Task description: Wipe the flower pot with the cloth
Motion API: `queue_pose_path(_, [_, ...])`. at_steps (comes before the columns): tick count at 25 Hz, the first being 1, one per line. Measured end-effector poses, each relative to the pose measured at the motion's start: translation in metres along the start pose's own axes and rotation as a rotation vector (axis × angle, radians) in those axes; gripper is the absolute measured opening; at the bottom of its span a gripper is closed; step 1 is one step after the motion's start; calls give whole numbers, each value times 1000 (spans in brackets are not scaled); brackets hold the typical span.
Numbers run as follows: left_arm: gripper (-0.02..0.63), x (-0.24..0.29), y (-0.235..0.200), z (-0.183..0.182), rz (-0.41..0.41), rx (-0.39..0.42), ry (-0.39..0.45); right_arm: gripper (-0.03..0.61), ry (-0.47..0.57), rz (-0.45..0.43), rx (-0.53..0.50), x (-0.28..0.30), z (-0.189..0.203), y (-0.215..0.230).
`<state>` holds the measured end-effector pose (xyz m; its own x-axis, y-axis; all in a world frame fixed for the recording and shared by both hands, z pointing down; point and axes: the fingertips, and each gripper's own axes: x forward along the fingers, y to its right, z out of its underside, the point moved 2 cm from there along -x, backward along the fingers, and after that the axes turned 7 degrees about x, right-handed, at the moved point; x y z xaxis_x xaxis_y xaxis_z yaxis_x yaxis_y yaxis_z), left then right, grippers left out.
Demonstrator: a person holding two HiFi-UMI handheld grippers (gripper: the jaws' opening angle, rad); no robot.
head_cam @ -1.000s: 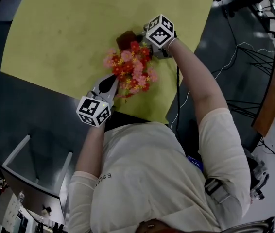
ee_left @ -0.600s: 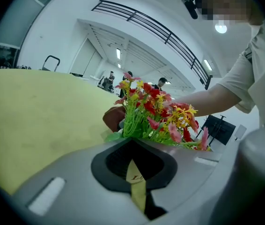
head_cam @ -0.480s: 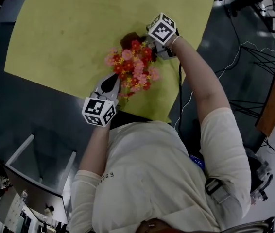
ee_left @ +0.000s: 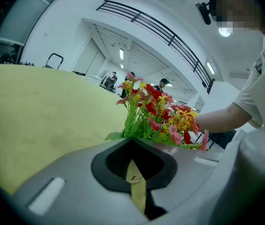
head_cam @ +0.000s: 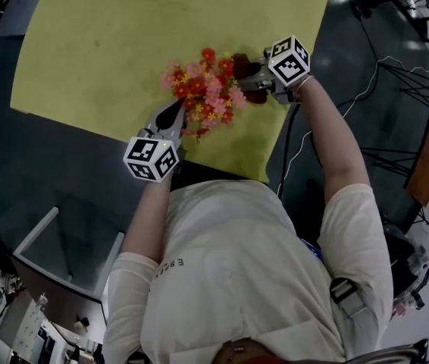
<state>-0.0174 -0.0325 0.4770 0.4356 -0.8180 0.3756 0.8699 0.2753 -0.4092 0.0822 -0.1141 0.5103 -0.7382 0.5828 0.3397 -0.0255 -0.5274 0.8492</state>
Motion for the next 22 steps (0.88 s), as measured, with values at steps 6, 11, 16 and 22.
queue_pose_path(6, [11, -2, -1, 4, 16, 10, 4, 48, 133, 282, -72, -11, 27, -6])
queue_pose_path(11, [11, -1, -3, -1, 88, 19, 23, 48, 447, 739, -64, -35, 53, -21])
queue_pose_path(16, [11, -31, -28, -30, 140, 102, 67, 48, 498, 990, -109, -8, 73, -82])
queue_pose_path(22, [11, -60, -54, -54, 234, 207, 22, 48, 518, 1034, -114, 54, 60, -128])
